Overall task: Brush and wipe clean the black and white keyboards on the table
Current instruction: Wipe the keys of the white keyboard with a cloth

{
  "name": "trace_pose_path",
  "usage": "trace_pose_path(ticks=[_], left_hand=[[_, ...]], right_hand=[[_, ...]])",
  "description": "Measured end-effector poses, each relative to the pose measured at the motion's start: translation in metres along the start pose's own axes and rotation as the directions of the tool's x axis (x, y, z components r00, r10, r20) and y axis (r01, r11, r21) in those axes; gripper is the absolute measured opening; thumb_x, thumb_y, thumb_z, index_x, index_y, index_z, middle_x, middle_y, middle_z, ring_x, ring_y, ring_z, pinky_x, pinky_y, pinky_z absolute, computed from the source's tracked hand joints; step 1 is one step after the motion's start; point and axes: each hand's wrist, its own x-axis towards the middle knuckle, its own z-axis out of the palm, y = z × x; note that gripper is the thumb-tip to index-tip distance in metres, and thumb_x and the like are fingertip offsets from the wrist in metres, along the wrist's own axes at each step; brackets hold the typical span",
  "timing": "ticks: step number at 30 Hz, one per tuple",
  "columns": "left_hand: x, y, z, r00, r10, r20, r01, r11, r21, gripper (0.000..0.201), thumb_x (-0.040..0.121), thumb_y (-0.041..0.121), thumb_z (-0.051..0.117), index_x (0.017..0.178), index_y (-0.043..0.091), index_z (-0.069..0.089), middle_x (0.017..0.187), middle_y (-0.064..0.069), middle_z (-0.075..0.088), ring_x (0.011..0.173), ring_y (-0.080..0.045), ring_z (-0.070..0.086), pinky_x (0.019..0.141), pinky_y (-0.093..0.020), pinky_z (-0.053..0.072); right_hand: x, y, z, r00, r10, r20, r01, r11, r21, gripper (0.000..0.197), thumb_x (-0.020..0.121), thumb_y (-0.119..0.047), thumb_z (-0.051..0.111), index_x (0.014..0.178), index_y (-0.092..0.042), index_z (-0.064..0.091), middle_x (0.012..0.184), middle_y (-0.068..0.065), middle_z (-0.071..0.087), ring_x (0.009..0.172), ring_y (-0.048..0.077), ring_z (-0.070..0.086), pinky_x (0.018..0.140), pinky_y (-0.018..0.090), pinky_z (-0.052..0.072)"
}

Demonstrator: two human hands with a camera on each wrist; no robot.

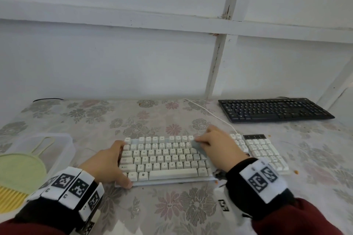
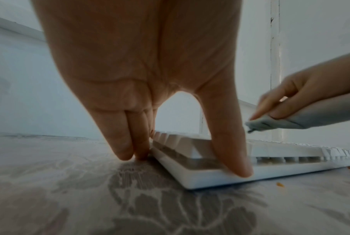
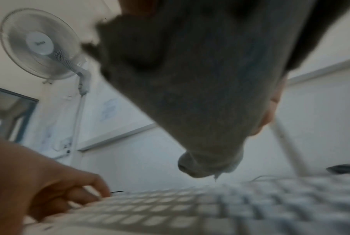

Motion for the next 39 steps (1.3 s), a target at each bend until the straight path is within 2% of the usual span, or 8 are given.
trace_pose_path(ticks=[4, 7, 12, 16, 20, 22, 25, 39], left_hand=[[-0.002, 0.001, 0.000, 1.000, -0.004, -0.005, 0.004, 1.000, 0.000, 0.109, 0.052, 0.028, 0.088, 0.138, 0.028, 0.022, 0.116, 0.013, 0.058, 0.097, -0.006, 0.058, 0.074, -0.015, 0.043], [-0.003, 0.001, 0.000, 1.000, -0.006, -0.004, 0.006, 1.000, 0.005, 0.110, 0.052, 0.028, 0.089, 0.139, 0.028, 0.021, 0.119, 0.011, 0.057, 0.099, -0.008, 0.057, 0.078, -0.017, 0.043], [-0.002, 0.002, 0.000, 1.000, -0.012, 0.003, 0.012, 1.000, 0.005, 0.112, 0.053, 0.029, 0.088, 0.140, 0.028, 0.019, 0.120, 0.011, 0.055, 0.100, -0.008, 0.056, 0.080, -0.017, 0.041], [-0.001, 0.001, -0.001, 1.000, -0.004, 0.007, 0.004, 1.000, 0.004, 0.111, 0.051, 0.030, 0.089, 0.139, 0.028, 0.020, 0.117, 0.012, 0.055, 0.100, -0.008, 0.056, 0.078, -0.017, 0.042], [-0.001, 0.000, -0.001, 1.000, 0.001, 0.004, -0.001, 1.000, 0.009, 0.110, 0.051, 0.030, 0.089, 0.138, 0.028, 0.021, 0.115, 0.012, 0.056, 0.098, -0.007, 0.056, 0.075, -0.016, 0.041], [0.000, 0.001, -0.001, 1.000, 0.003, 0.005, -0.003, 1.000, 0.008, 0.111, 0.051, 0.031, 0.089, 0.139, 0.027, 0.020, 0.117, 0.011, 0.055, 0.100, -0.008, 0.055, 0.078, -0.017, 0.041], [0.000, 0.001, -0.001, 1.000, 0.005, 0.009, -0.005, 1.000, 0.020, 0.113, 0.052, 0.032, 0.089, 0.140, 0.027, 0.019, 0.122, 0.010, 0.054, 0.103, -0.009, 0.055, 0.084, -0.017, 0.041], [0.002, -0.001, -0.002, 1.000, 0.004, 0.026, -0.005, 1.000, 0.018, 0.121, 0.044, 0.037, 0.091, 0.141, 0.026, 0.019, 0.133, 0.008, 0.051, 0.114, -0.011, 0.052, 0.093, -0.021, 0.040]], right_hand=[[0.013, -0.036, 0.028, 0.986, -0.118, 0.116, 0.118, 0.993, 0.003, 0.026, 0.095, -0.020, 0.051, 0.086, -0.001, 0.066, 0.093, -0.001, 0.036, 0.065, 0.006, 0.039, 0.060, 0.011, 0.033], [0.017, -0.030, 0.032, 0.990, -0.076, 0.118, 0.081, 0.996, -0.042, 0.026, 0.092, -0.017, 0.054, 0.082, 0.004, 0.065, 0.088, 0.000, 0.033, 0.068, 0.016, 0.044, 0.068, 0.026, 0.043], [0.013, -0.003, 0.012, 0.992, 0.048, 0.119, -0.037, 0.995, -0.091, 0.032, 0.093, -0.021, 0.052, 0.085, 0.007, 0.064, 0.075, -0.001, 0.037, 0.066, 0.015, 0.048, 0.066, 0.022, 0.043], [0.006, 0.019, -0.008, 0.983, 0.117, 0.141, -0.090, 0.979, -0.182, 0.030, 0.094, -0.025, 0.052, 0.072, -0.007, 0.063, 0.086, -0.003, 0.045, 0.076, 0.012, 0.053, 0.090, 0.025, 0.048], [-0.001, 0.039, -0.025, 0.972, 0.194, 0.136, -0.156, 0.955, -0.251, 0.033, 0.093, -0.027, 0.054, 0.064, -0.012, 0.059, 0.076, -0.009, 0.038, 0.066, 0.008, 0.048, 0.070, 0.015, 0.042], [-0.003, 0.053, -0.036, 0.974, 0.214, 0.075, -0.189, 0.949, -0.252, 0.028, 0.093, -0.026, 0.055, 0.077, -0.008, 0.070, 0.082, -0.005, 0.047, 0.066, 0.008, 0.049, 0.062, 0.015, 0.039], [-0.006, 0.075, -0.047, 0.983, 0.184, -0.006, -0.181, 0.958, -0.223, 0.025, 0.092, -0.021, 0.055, 0.100, -0.005, 0.072, 0.104, 0.007, 0.055, 0.085, 0.018, 0.056, 0.076, 0.025, 0.043], [-0.010, 0.099, -0.042, 0.982, 0.150, 0.112, -0.109, 0.944, -0.311, 0.026, 0.097, -0.028, 0.049, 0.111, -0.023, 0.071, 0.100, 0.001, 0.051, 0.087, 0.017, 0.052, 0.059, 0.011, 0.031]])
